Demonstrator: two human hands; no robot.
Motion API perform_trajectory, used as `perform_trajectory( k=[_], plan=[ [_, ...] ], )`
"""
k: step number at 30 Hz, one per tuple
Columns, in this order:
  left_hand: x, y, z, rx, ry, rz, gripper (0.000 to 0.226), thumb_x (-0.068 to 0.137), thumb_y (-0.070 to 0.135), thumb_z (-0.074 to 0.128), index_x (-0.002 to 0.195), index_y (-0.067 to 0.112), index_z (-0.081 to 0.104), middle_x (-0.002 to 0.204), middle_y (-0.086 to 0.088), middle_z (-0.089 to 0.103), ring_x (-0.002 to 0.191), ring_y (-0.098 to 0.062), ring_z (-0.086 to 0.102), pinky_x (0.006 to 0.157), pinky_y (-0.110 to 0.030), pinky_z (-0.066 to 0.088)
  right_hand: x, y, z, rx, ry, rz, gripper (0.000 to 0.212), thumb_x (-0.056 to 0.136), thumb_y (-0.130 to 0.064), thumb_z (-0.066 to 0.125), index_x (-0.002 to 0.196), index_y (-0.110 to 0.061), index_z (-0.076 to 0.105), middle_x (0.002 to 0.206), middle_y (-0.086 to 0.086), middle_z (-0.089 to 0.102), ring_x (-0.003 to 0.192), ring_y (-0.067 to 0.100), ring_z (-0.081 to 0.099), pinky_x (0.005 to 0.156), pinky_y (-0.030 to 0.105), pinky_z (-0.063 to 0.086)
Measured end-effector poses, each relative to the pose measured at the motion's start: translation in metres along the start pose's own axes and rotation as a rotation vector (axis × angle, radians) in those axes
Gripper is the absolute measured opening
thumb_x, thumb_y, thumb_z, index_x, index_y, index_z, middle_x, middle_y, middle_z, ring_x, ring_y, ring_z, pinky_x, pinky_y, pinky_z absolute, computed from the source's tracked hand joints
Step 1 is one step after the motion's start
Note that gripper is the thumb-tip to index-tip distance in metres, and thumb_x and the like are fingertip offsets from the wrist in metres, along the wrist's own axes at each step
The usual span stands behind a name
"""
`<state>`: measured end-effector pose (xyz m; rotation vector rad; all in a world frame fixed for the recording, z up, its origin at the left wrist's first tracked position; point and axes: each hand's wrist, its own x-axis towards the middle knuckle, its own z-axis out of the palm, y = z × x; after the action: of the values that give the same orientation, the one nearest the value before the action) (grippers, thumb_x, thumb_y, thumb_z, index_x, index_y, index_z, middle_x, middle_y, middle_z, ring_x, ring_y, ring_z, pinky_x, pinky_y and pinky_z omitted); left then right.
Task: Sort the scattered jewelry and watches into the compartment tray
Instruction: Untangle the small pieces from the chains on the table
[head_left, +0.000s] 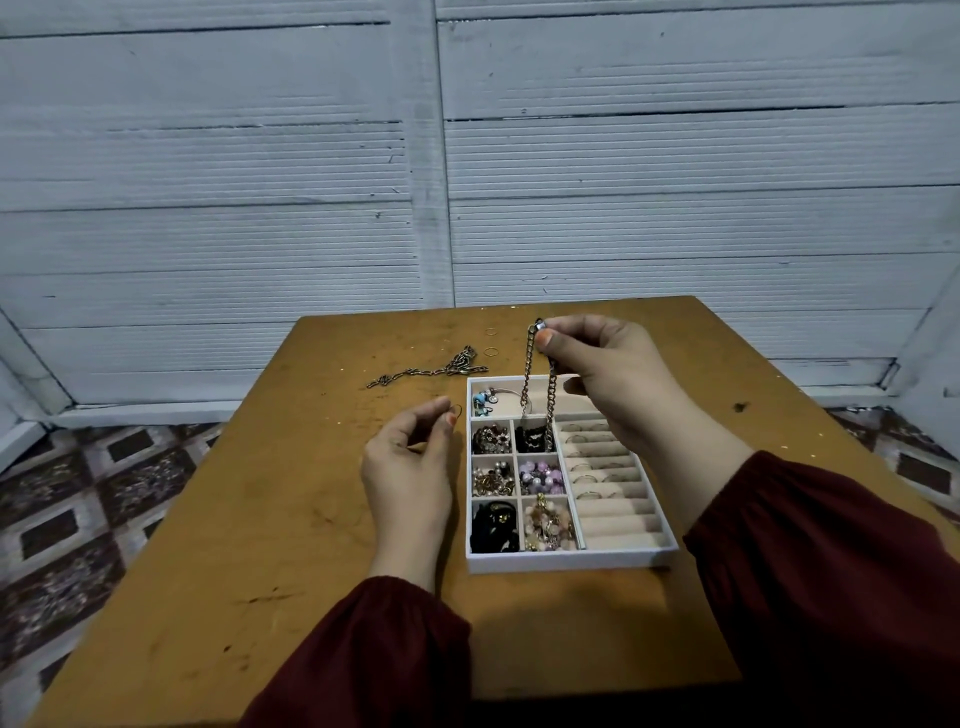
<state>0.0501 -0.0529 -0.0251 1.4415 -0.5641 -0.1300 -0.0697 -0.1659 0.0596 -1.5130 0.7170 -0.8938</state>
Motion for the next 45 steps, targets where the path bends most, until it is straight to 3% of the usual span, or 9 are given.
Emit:
perform_trajectory(
  k=[8, 16, 22, 24, 30, 33, 38, 45],
  plan=[
    [0.001, 0.0, 0.0, 0.015, 0.007, 0.005, 0.018, 0.084, 0.009, 0.069, 0.092, 0.025, 0.072, 0.091, 0.008, 0.072, 0.088, -0.003, 0.067, 0.076, -0.014, 0.052, -0.001, 0.015, -0.001, -0.033, -0.012, 0.034, 0.008, 0.086, -0.014, 0.067, 0.083, -0.02, 0.065, 0.078, -0.004, 0.061, 0.066, 0.007, 0.053, 0.049, 0.012, 0.043],
    [0.002, 0.0, 0.001, 0.007, 0.011, 0.002, 0.018, 0.084, 0.007, 0.069, 0.094, 0.022, 0.073, 0.091, 0.008, 0.072, 0.088, -0.002, 0.066, 0.076, -0.015, 0.053, -0.001, 0.023, -0.001, -0.107, -0.075, 0.086, 0.007, 0.088, -0.009, 0.065, 0.086, -0.015, 0.065, 0.076, -0.002, 0.06, 0.065, 0.006, 0.053, 0.052, 0.014, 0.042],
    [0.003, -0.001, 0.001, 0.013, 0.017, 0.015, 0.019, 0.084, 0.008, 0.07, 0.091, 0.025, 0.072, 0.092, 0.008, 0.072, 0.09, -0.004, 0.067, 0.08, -0.02, 0.053, 0.001, 0.022, 0.0, -0.391, -0.097, 0.06, 0.005, 0.09, -0.009, 0.06, 0.09, -0.008, 0.066, 0.074, -0.005, 0.059, 0.057, 0.003, 0.05, 0.049, 0.01, 0.042],
    [0.003, -0.001, 0.002, 0.021, 0.017, 0.017, 0.02, 0.084, 0.009, 0.07, 0.09, 0.027, 0.071, 0.091, 0.01, 0.072, 0.091, -0.003, 0.067, 0.081, -0.022, 0.053, 0.002, 0.023, 0.0, -0.541, -0.104, 0.058, 0.008, 0.089, -0.012, 0.061, 0.082, -0.014, 0.064, 0.066, -0.006, 0.058, 0.051, 0.006, 0.047, 0.05, 0.019, 0.041],
    [0.002, 0.0, 0.001, 0.02, 0.015, 0.029, 0.02, 0.084, 0.009, 0.069, 0.09, 0.029, 0.07, 0.091, 0.011, 0.071, 0.089, -0.002, 0.066, 0.076, -0.016, 0.052, 0.005, 0.022, 0.002, -0.839, -0.154, 0.033, 0.009, 0.087, -0.013, 0.063, 0.082, -0.02, 0.066, 0.069, -0.011, 0.057, 0.065, 0.006, 0.051, 0.054, 0.019, 0.035],
    [0.003, -0.001, 0.002, 0.016, 0.015, 0.04, 0.02, 0.084, 0.009, 0.069, 0.09, 0.028, 0.071, 0.09, 0.009, 0.072, 0.088, -0.004, 0.067, 0.076, -0.017, 0.052, 0.006, 0.02, 0.003, -0.91, -0.172, 0.035, 0.01, 0.085, -0.012, 0.065, 0.084, -0.022, 0.067, 0.072, -0.01, 0.058, 0.073, 0.009, 0.054, 0.059, 0.02, 0.038],
    [0.004, -0.001, 0.002, 0.008, 0.017, 0.043, 0.02, 0.084, 0.008, 0.07, 0.089, 0.027, 0.071, 0.09, 0.009, 0.072, 0.085, -0.001, 0.066, 0.074, -0.014, 0.051, 0.009, 0.021, 0.005, -0.981, -0.2, 0.023, 0.011, 0.082, -0.015, 0.069, 0.082, -0.025, 0.065, 0.066, -0.013, 0.052, 0.062, 0.003, 0.047, 0.05, 0.019, 0.031],
    [0.003, 0.0, 0.002, -0.002, 0.016, 0.049, 0.022, 0.084, 0.007, 0.07, 0.086, 0.029, 0.07, 0.086, 0.012, 0.071, 0.081, 0.001, 0.066, 0.073, -0.012, 0.05, 0.013, 0.028, 0.01, -1.055, -0.21, 0.03, 0.009, 0.081, -0.014, 0.069, 0.077, -0.022, 0.068, 0.071, -0.008, 0.062, 0.083, 0.016, 0.063, 0.078, 0.029, 0.052]
  ],
)
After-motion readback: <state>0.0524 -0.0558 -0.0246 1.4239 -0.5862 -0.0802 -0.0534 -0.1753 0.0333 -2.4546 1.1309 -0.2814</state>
